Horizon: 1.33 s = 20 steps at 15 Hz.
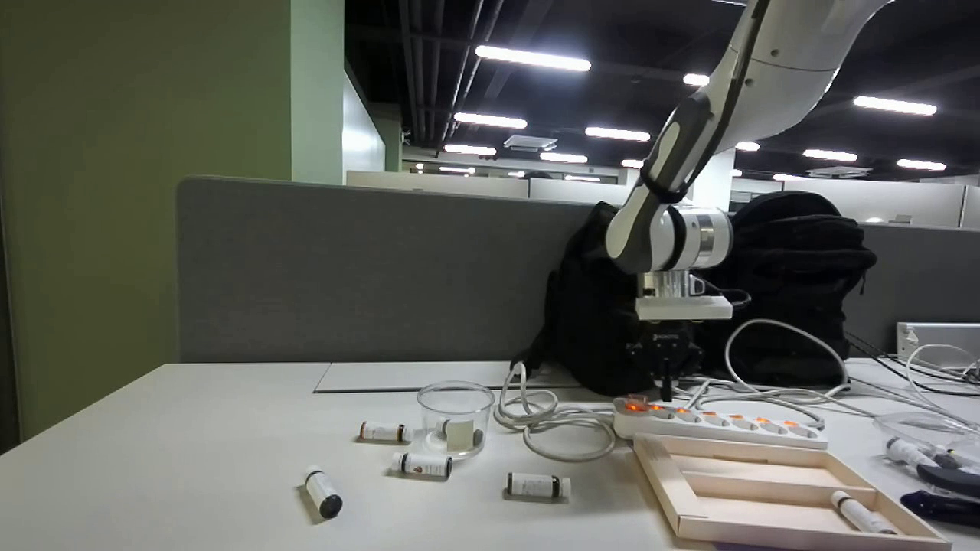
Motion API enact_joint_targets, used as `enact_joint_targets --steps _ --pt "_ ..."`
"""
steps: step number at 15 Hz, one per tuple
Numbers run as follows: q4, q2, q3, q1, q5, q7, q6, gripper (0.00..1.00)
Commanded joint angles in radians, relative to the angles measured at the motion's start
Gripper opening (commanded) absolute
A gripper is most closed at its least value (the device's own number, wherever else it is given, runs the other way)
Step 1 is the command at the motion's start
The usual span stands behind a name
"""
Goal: Turn off the third switch from the left
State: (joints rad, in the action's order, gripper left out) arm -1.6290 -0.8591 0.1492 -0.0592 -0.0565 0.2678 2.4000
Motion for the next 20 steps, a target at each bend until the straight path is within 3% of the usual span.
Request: enact_joint_targets --steps 1,11,20 --pt "0.031 -0.012 0.02 -0.006 0.028 0.057 -0.037 0.0" --pt "0.05 -0.007 0.023 0.011 0.022 0.067 -0.139 0.0" --pt "0.041 -0.032 0.02 -0.004 0.031 0.074 -0.106 0.0"
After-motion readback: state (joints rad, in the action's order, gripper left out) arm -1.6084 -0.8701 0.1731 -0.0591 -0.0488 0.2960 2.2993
